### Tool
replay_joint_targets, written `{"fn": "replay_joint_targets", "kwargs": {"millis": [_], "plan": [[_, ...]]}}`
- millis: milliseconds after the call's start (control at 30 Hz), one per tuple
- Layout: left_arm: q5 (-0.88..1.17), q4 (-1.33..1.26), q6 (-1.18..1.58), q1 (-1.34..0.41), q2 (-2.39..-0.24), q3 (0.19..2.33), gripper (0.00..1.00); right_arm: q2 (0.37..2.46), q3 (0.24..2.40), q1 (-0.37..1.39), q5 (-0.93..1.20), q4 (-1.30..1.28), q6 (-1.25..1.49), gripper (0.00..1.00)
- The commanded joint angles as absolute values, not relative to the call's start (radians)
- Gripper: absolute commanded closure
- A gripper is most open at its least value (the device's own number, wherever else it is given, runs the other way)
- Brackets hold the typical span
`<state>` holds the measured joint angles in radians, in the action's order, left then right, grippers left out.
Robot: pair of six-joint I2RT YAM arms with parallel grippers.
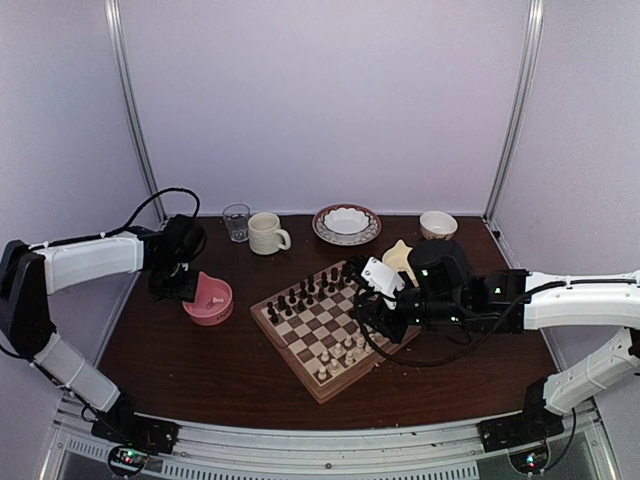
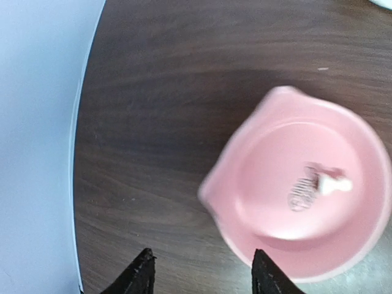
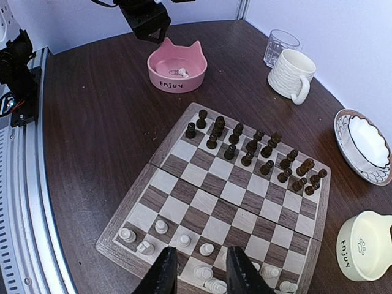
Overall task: Set up the chess pieces on the board
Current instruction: Adjust the storage box at the center of the board, then pick up the pawn from the storage box.
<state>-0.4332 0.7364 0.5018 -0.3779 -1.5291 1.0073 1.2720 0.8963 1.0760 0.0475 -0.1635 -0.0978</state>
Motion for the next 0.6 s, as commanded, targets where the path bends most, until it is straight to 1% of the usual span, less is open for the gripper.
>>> {"fn": "replay_joint_targets", "kwargs": {"millis": [0, 133, 433, 567], "plan": [[-0.522, 0.646, 0.411, -0.484, -1.460, 0.969, 0.47, 1.276, 0.890, 1.080, 0.050, -0.152, -0.084, 0.69], [-0.382, 0.573, 0.333, -0.495, -1.473, 0.962, 0.53, 1.273, 0.888, 1.080, 0.049, -0.151, -0.084, 0.69], [-0.325, 0.576, 0.253, -0.495, -1.664, 1.093, 0.54, 1.263, 0.887, 1.080, 0.051, -0.154, -0.085, 0.69], [-0.326, 0.624, 0.234, -0.492, -1.739, 1.175, 0.54, 1.261, 0.885, 1.081, 0.049, -0.153, -0.087, 0.69]]}}
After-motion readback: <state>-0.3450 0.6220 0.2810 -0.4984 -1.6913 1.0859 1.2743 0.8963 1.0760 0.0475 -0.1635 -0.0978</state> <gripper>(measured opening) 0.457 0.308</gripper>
